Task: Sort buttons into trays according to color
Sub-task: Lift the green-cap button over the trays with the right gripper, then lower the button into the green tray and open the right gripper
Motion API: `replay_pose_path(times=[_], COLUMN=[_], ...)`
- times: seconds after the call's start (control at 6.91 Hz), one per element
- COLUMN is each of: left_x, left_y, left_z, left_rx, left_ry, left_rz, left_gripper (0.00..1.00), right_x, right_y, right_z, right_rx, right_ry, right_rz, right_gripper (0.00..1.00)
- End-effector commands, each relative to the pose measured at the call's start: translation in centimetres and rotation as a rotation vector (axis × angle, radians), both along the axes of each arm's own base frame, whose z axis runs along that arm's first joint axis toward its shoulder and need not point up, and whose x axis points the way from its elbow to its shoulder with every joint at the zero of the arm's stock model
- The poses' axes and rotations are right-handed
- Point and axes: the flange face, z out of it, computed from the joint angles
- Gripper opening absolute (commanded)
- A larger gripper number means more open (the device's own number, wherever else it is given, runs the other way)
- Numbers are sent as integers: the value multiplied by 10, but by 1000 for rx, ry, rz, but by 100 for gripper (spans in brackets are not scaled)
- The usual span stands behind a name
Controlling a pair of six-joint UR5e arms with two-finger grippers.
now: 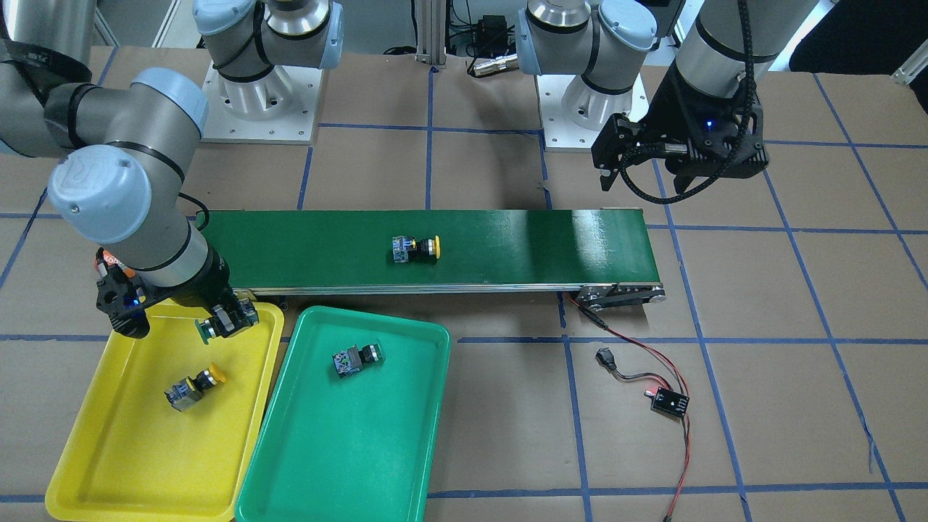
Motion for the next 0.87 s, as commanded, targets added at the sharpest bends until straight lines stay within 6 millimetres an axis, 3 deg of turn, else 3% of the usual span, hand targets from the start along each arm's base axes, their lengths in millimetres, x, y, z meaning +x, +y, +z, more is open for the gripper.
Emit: replay_pose_path(times=[0.0, 0.14, 0.29, 0.43, 0.58, 0.72], left_x=[0, 0, 0, 0, 0, 0], left_y=[-2, -3, -7, -6, -2, -3], left_z=[0, -1, -4, -3, -1, -1], left_rx=[-2, -2, 4, 1, -4, -7], left_ry=[0, 0, 0, 0, 1, 1], left_rz=[1, 1, 1, 1, 1, 1], left_gripper=[100, 100, 100, 100, 100, 100], right_x=[6, 43, 94, 127, 132, 130], right_y=[-1, 6, 14, 10, 9, 4], right_z=[5, 4, 4, -12, -21, -23], right_rx=[-24, -21, -60, -117, -113, -139], right_ry=[-9, -67, -91, -78, -79, -77], right_rz=[-3, 68, 171, 290, 315, 364], right_gripper=[0, 0, 0, 0, 0, 76])
